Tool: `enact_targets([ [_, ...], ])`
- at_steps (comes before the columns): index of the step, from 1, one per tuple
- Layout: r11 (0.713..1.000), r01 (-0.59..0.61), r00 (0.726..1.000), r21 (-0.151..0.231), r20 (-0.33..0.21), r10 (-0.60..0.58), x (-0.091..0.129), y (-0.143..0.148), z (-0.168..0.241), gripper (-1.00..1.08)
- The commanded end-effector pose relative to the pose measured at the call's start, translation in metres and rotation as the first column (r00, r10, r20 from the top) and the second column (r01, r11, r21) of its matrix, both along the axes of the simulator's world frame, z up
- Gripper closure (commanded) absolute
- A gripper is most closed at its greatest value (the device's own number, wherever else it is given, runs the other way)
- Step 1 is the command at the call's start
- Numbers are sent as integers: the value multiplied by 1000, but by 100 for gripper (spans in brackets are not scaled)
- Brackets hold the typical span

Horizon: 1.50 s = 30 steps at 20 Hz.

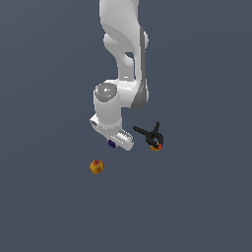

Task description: Pick up a designated object from a clutter of objects.

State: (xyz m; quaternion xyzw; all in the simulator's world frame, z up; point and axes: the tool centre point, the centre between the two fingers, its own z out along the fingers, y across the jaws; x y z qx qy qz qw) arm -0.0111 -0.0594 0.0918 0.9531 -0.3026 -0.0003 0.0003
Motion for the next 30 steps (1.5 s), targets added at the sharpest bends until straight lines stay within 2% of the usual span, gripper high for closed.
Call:
enact_targets([
  [1, 1000, 0, 1000, -1, 0, 0, 10, 1, 21, 108],
  [17, 1000, 1, 1000, -1, 0, -1, 84, 8, 162, 108],
  [30, 1000, 0, 1000, 0, 1, 0, 130, 13, 243, 108],
])
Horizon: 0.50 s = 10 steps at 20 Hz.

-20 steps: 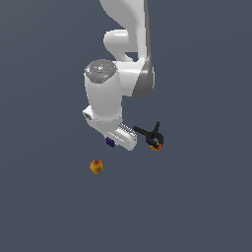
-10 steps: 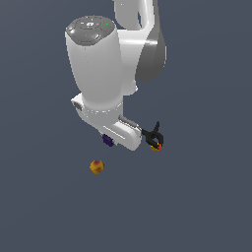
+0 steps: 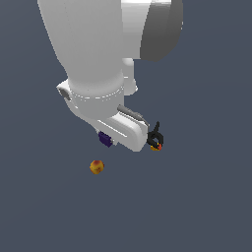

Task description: Pick up a designated object from a clutter of objects.

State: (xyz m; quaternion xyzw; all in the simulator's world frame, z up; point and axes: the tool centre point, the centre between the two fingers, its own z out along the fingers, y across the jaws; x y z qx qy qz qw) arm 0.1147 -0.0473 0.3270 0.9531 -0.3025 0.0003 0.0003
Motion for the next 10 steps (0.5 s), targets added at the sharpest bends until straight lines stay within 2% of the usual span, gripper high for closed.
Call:
enact_targets([
  [1, 1000, 0, 1000, 0, -1, 0, 7, 1, 12, 108],
  [10, 1000, 0, 1000, 1, 0, 0, 21, 2, 34, 108],
])
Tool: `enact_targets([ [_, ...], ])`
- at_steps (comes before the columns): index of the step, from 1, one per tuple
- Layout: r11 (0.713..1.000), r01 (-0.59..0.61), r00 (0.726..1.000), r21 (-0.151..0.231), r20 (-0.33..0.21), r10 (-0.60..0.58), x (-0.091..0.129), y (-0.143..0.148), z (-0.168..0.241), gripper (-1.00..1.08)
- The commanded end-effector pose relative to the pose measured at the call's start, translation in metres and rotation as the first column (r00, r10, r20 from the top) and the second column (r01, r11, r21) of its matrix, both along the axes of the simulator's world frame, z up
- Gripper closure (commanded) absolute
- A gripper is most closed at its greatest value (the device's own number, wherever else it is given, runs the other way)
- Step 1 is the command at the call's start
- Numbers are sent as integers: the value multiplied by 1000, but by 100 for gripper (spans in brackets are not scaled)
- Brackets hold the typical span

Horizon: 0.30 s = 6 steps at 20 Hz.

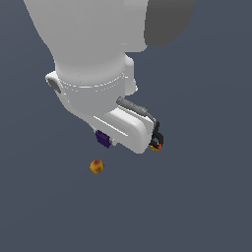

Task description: Pick up a designated object from a clutter of objects.

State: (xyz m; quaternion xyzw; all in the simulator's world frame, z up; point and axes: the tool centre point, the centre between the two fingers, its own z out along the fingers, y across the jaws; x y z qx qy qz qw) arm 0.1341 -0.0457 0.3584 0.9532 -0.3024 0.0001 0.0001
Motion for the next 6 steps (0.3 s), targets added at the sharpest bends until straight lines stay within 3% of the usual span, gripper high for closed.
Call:
enact_targets([
  [1, 1000, 0, 1000, 0, 0, 0, 3, 0, 4, 108],
  [6, 1000, 0, 1000, 0, 0, 0, 4, 0, 7, 108],
])
